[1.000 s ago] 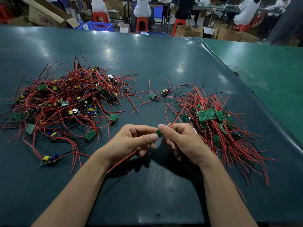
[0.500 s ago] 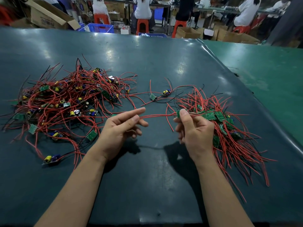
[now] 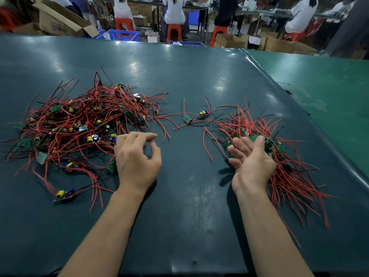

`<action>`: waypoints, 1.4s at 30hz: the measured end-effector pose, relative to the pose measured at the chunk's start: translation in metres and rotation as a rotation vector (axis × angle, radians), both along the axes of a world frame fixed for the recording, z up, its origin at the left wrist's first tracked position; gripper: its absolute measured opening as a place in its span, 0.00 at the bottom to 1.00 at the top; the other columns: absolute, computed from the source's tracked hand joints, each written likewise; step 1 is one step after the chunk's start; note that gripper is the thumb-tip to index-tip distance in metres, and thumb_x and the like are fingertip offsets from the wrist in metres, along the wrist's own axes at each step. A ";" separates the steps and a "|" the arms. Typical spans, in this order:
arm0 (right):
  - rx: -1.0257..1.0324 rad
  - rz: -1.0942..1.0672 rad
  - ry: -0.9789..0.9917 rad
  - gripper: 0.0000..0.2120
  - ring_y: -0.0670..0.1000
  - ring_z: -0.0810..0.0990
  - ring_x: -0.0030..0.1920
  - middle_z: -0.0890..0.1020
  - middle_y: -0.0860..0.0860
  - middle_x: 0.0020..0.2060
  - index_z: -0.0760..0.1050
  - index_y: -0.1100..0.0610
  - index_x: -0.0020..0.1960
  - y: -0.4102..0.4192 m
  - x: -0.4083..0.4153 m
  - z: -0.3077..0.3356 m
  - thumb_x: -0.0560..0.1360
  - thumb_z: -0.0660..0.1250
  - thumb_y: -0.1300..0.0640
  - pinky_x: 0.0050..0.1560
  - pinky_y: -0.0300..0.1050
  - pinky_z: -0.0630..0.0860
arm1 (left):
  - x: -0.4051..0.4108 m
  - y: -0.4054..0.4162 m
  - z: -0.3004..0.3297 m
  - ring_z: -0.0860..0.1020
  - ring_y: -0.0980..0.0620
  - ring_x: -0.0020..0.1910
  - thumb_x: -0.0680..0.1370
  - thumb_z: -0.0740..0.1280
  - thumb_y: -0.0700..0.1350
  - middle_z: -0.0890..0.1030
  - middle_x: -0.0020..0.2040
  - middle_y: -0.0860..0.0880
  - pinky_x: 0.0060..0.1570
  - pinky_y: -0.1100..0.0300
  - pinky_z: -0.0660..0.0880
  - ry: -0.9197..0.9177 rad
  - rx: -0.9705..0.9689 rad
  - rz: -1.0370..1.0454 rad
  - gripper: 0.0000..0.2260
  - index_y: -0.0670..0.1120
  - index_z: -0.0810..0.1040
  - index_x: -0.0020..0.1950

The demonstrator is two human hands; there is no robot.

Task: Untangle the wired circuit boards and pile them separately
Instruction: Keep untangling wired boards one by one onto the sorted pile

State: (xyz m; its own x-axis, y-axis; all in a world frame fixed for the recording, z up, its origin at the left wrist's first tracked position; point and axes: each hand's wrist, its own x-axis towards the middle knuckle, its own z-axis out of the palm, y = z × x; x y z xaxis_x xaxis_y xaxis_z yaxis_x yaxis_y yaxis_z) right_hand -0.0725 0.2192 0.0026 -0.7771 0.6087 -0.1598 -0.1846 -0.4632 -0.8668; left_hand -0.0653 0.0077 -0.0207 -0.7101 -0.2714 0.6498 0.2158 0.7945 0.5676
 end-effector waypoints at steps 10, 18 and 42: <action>0.399 0.343 -0.021 0.14 0.47 0.75 0.22 0.81 0.50 0.28 0.79 0.59 0.41 -0.019 0.006 -0.007 0.82 0.62 0.55 0.18 0.38 0.68 | -0.004 -0.001 -0.001 0.74 0.39 0.56 0.76 0.67 0.38 0.82 0.56 0.43 0.58 0.49 0.66 -0.264 -0.001 0.190 0.10 0.43 0.81 0.57; 0.342 0.779 0.067 0.14 0.48 0.76 0.25 0.83 0.52 0.34 0.81 0.58 0.49 -0.034 0.017 -0.001 0.76 0.66 0.47 0.20 0.37 0.69 | 0.010 0.008 0.012 0.79 0.44 0.54 0.77 0.68 0.33 0.81 0.60 0.49 0.56 0.45 0.72 0.436 -0.188 -0.128 0.09 0.40 0.82 0.56; 0.396 0.527 0.128 0.02 0.44 0.79 0.29 0.85 0.48 0.34 0.85 0.59 0.43 -0.038 0.011 -0.008 0.73 0.73 0.64 0.27 0.32 0.70 | 0.013 0.033 0.006 0.84 0.51 0.36 0.74 0.74 0.40 0.85 0.40 0.52 0.41 0.57 0.81 -0.161 0.592 -0.576 0.06 0.49 0.83 0.48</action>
